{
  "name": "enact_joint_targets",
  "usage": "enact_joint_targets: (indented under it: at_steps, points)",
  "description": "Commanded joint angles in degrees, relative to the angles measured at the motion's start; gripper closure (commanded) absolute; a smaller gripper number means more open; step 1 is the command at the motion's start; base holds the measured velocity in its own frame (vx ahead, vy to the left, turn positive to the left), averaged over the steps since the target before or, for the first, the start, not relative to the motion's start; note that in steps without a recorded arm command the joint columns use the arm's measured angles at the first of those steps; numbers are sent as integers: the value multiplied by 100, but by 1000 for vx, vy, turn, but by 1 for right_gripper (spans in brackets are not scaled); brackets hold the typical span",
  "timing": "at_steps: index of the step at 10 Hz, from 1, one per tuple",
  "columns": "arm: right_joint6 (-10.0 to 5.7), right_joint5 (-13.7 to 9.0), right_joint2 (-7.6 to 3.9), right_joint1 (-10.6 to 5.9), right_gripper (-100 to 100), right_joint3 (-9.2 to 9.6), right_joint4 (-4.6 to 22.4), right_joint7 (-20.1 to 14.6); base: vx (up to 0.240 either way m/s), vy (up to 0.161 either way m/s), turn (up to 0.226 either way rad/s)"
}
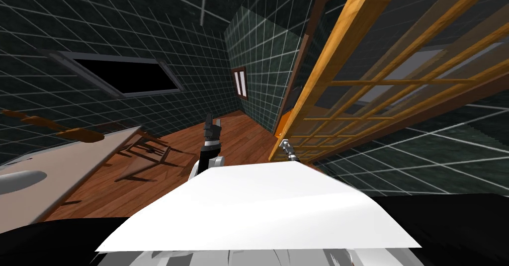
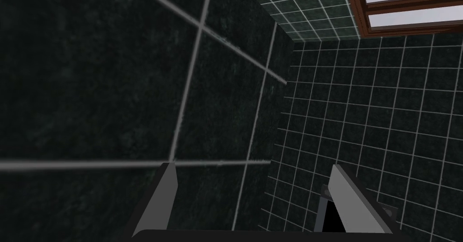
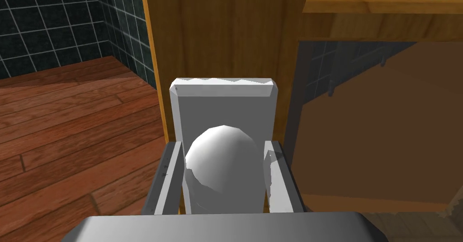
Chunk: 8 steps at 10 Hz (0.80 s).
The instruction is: Pull the door open
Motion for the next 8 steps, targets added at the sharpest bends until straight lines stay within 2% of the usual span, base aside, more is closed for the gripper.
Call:
enact_joint_targets:
  at_steps: [1,2,8]
  points:
    - [-155,40,-88,69,100,54,51,-113,-147,7,159]
    - [-196,51,-111,87,100,68,64,-142,-190,-29,135]
    - [-739,193,-418,329,100,258,242,-535,-200,-54,145]
